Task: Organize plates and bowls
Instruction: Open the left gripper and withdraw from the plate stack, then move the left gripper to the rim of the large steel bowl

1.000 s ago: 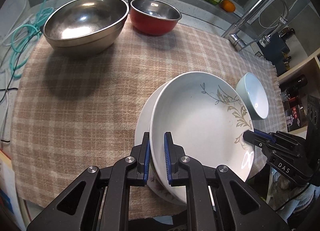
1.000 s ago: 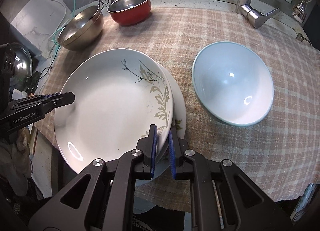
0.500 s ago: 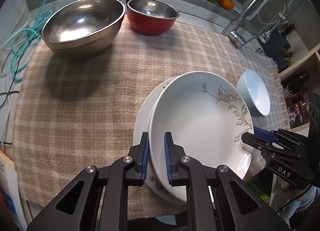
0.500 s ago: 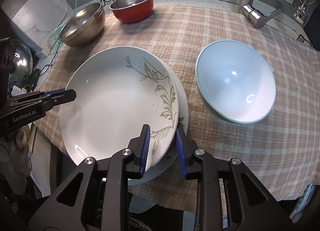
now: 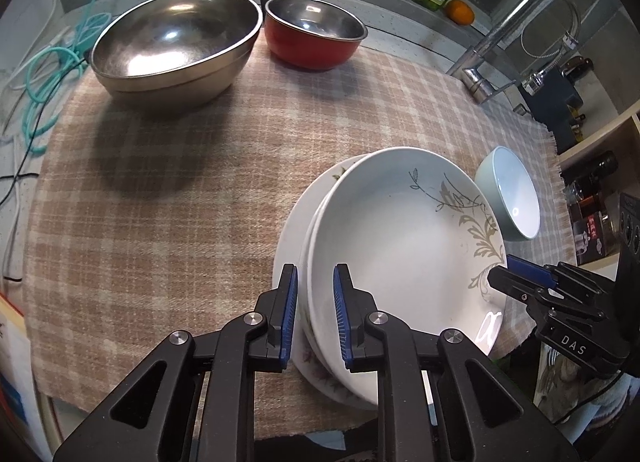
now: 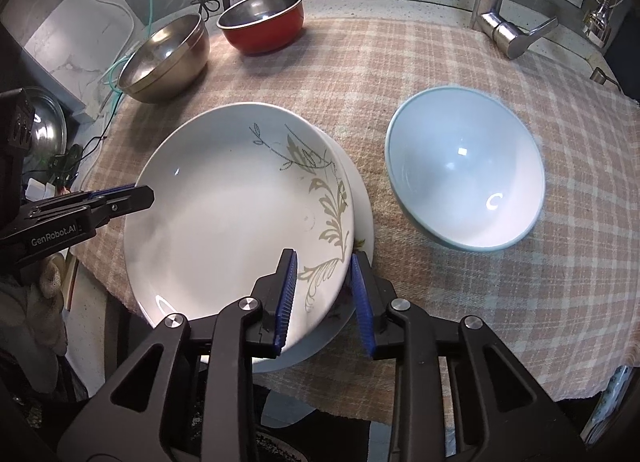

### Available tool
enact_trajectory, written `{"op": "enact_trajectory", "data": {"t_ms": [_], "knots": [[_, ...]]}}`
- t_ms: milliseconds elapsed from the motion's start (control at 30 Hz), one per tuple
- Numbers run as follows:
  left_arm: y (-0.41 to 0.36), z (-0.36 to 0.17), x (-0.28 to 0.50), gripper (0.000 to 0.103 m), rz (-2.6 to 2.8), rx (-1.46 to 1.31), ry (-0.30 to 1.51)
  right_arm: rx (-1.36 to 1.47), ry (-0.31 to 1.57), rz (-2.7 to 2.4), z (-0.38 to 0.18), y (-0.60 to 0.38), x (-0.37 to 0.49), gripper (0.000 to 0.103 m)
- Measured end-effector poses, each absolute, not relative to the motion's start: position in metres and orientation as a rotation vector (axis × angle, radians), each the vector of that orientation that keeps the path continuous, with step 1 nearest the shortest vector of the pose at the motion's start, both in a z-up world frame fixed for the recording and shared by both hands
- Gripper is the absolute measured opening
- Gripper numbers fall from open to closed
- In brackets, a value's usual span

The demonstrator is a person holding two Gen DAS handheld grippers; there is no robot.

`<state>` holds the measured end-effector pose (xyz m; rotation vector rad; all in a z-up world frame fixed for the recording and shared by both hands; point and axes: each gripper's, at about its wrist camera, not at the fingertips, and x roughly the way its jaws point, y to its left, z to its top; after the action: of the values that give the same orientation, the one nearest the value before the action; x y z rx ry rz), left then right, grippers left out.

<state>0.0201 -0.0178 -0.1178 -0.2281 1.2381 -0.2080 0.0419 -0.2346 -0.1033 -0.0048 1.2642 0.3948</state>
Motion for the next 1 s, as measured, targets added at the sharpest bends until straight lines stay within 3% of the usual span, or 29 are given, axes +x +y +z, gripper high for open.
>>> {"op": "enact_trajectory", "data": {"t_ms": [167,267,367,467,567,667,733,1000], "knots": [[-0.008,-0.113,0.022,0.023,-0.202,-0.248,1.228,0.013,1.233,0.392,-0.089,-0.232,0.049,0.030],[0.000,-0.109,0.024,0.023,-0.197,-0.254,1.218,0.047,1.207,0.409,-0.077,-0.226,0.057,0.045],[0.013,-0.105,0.029,0.024,-0.187,-0.257,1.210,0.044,1.181,0.428,-0.069,-0.215,0.065,0.047],[0.027,-0.101,0.033,0.038,-0.166,-0.251,1.194,0.047,1.166,0.446,-0.061,-0.202,0.074,0.049],[0.046,-0.096,0.040,0.041,-0.140,-0.257,1.184,0.067,1.157,0.468,-0.055,-0.188,0.084,0.055],[0.071,-0.091,0.048,0.057,-0.109,-0.277,1.167,0.079,1.143,0.488,-0.048,-0.171,0.094,0.061],[0.084,-0.087,0.053,0.057,-0.088,-0.274,1.152,0.080,1.138,0.504,-0.046,-0.161,0.101,0.065],[0.132,-0.073,0.090,0.057,-0.056,-0.264,1.108,0.106,1.145,0.533,-0.045,-0.119,0.134,0.066]]}}
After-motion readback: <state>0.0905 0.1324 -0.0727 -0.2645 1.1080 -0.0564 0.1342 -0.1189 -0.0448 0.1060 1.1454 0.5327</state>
